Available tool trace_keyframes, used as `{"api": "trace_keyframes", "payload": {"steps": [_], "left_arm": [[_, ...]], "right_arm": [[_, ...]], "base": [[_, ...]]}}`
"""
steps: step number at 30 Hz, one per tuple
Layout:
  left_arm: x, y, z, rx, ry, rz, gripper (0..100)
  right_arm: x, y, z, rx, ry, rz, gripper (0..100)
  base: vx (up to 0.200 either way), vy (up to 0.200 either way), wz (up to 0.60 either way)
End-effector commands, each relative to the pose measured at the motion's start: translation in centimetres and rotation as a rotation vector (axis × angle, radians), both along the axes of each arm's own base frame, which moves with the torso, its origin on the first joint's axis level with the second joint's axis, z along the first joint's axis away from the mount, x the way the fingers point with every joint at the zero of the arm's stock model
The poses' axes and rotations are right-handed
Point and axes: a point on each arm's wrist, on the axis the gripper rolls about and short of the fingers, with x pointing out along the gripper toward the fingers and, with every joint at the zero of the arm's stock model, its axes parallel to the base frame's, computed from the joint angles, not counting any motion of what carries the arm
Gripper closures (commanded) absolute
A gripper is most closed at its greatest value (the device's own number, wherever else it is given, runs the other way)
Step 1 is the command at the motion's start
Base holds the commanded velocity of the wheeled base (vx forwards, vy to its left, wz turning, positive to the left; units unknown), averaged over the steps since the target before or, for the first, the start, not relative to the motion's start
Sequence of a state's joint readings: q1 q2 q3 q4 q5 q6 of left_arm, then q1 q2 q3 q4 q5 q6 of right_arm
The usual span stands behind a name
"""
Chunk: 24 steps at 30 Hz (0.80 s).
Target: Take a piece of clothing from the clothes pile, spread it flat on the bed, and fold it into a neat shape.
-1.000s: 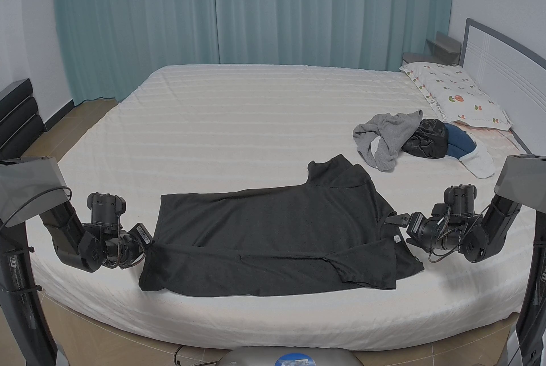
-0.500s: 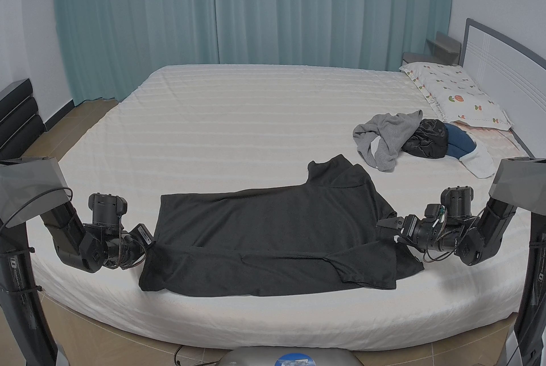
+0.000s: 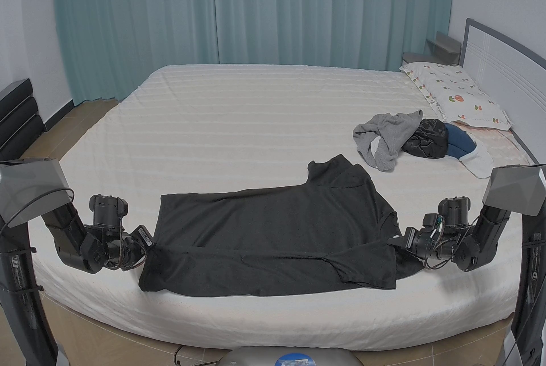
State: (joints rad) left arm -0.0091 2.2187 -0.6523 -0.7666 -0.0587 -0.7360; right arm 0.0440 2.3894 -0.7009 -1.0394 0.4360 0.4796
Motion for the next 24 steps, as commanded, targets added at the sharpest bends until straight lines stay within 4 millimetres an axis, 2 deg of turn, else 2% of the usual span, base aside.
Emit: {"api": "trace_keyframes", "payload": {"steps": [1,9,18,19,24], "left_arm": [[0.1,0.0,-0.4,0.0,0.01,0.002,100],[0.0,0.0,-0.6,0.001,0.018,-0.001,100],[0.1,0.0,-0.7,-0.004,0.018,-0.002,100],[0.1,0.0,-0.7,-0.004,0.016,-0.002,0],[0.0,0.0,-0.7,-0.006,0.021,-0.004,0]], "right_arm": [[0.3,-0.3,-0.2,0.006,-0.008,-0.011,100],[0.5,-1.3,0.2,0.012,-0.035,-0.045,100],[0.3,-1.2,0.0,0.011,-0.025,-0.043,100],[0.3,-1.2,0.1,0.011,-0.025,-0.043,0],[0.2,-1.1,1.1,0.026,-0.042,-0.043,0]], "base": [[0.0,0.0,0.0],[0.0,0.0,0.0],[0.0,0.0,0.0],[0.0,0.0,0.0],[0.0,0.0,0.0]]}}
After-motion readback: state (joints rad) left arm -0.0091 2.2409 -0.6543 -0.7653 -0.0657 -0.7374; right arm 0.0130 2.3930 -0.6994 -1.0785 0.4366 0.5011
